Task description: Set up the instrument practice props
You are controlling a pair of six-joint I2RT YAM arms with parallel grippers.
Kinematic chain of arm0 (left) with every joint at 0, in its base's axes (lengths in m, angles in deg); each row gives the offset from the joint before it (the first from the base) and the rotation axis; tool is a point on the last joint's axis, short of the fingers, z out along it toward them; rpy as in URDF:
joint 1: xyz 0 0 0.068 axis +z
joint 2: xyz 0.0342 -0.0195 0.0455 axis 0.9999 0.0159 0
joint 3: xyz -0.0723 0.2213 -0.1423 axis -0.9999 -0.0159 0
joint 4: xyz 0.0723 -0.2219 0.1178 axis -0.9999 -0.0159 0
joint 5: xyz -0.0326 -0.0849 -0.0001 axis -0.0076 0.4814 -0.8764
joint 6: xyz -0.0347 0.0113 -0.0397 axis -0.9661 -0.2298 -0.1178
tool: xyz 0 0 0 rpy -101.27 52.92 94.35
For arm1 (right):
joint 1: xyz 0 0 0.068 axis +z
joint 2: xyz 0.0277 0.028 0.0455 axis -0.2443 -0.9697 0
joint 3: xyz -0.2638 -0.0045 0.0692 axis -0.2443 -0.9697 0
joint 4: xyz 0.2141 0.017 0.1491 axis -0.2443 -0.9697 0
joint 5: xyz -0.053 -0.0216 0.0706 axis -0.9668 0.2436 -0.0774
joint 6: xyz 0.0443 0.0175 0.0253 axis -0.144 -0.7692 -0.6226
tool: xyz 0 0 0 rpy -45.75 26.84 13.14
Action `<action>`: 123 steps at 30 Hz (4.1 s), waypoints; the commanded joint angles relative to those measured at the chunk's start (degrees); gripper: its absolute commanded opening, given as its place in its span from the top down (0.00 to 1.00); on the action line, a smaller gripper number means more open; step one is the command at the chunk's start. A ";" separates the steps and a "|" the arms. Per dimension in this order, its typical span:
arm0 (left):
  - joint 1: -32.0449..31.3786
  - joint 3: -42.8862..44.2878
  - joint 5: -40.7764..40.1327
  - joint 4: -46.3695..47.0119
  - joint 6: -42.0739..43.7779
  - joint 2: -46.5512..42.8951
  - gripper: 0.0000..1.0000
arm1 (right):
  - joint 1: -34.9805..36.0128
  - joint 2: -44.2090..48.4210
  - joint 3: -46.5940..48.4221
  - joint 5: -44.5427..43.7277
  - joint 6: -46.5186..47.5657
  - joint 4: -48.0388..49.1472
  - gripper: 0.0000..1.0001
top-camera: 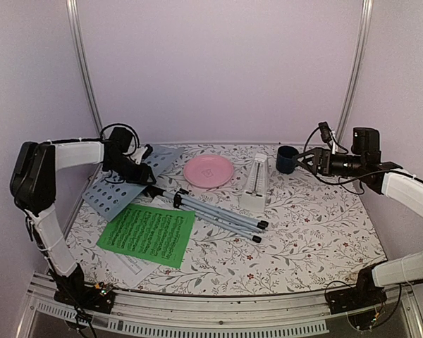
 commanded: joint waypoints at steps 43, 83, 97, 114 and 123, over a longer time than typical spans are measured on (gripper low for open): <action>-27.07 15.01 -46.37 3.46 29.55 -26.16 1.00 | 0.02 8.44 -1.44 -0.68 -1.92 1.20 0.01; -60.84 11.48 -60.67 46.75 90.10 -29.98 1.00 | 29.27 8.95 -18.24 -29.87 -4.09 36.97 0.47; -62.10 13.30 -60.44 43.69 87.37 -29.38 1.00 | 40.33 -4.74 -10.33 -37.65 9.79 41.98 0.72; -62.11 13.16 -58.61 42.80 85.84 -29.27 1.00 | 44.91 -14.22 -4.89 -41.88 12.61 44.99 0.90; -62.02 12.96 -55.82 41.45 83.50 -30.03 1.00 | 44.91 -16.09 -3.17 -40.70 15.01 44.46 0.84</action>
